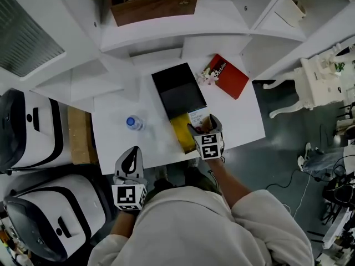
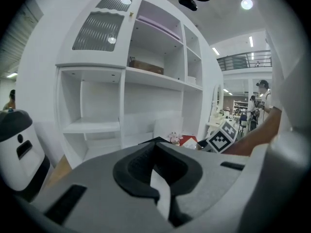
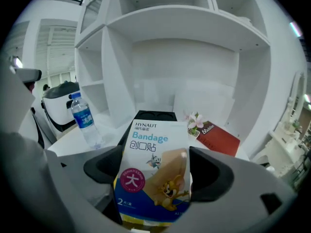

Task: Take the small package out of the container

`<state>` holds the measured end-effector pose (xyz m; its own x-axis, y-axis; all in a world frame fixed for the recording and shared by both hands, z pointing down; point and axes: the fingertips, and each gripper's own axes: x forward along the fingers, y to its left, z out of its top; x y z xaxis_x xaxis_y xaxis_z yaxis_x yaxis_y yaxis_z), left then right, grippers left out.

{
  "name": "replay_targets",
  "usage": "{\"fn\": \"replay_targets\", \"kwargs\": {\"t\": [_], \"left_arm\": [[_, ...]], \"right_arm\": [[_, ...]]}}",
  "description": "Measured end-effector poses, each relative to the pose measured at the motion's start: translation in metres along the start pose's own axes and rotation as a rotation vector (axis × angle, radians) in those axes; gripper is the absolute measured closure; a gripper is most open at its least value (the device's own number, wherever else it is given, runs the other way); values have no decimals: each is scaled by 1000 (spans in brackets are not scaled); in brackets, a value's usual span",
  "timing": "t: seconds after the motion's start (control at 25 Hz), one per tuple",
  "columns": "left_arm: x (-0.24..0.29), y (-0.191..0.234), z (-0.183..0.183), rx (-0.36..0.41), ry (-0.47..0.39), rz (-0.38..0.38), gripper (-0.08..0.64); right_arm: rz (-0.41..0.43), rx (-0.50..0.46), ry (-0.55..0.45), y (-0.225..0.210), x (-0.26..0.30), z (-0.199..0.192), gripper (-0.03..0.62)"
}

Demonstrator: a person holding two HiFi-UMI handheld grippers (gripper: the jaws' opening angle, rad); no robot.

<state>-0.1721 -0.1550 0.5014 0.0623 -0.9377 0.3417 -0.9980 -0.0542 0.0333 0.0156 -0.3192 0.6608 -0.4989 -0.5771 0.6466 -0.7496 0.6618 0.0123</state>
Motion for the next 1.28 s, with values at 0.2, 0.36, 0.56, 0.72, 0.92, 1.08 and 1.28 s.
{"fn": "replay_targets", "kwargs": {"t": [0.2, 0.36, 0.56, 0.72, 0.92, 1.08, 1.28], "left_arm": [[-1, -9, 8, 14, -26, -21, 552], [-1, -14, 16, 26, -43, -36, 552], [-4, -20, 20, 38, -56, -53, 552], [-4, -24, 25, 47, -67, -64, 552], [-5, -27, 32, 61, -82, -74, 552], [-7, -28, 36, 74, -88, -80, 552], [-10, -30, 38, 86, -92, -87, 552]], "right_arm": [[-28, -8, -111, -6, -28, 35, 158], [-42, -14, -200, -7, -52, 61, 158], [-72, -34, -304, -9, -83, 90, 158], [-94, -34, -372, -12, -104, 111, 159], [-116, -30, -455, -15, -130, 134, 159], [-135, -33, -518, -15, -150, 149, 158], [-159, -44, -585, -15, -172, 166, 158]]}}
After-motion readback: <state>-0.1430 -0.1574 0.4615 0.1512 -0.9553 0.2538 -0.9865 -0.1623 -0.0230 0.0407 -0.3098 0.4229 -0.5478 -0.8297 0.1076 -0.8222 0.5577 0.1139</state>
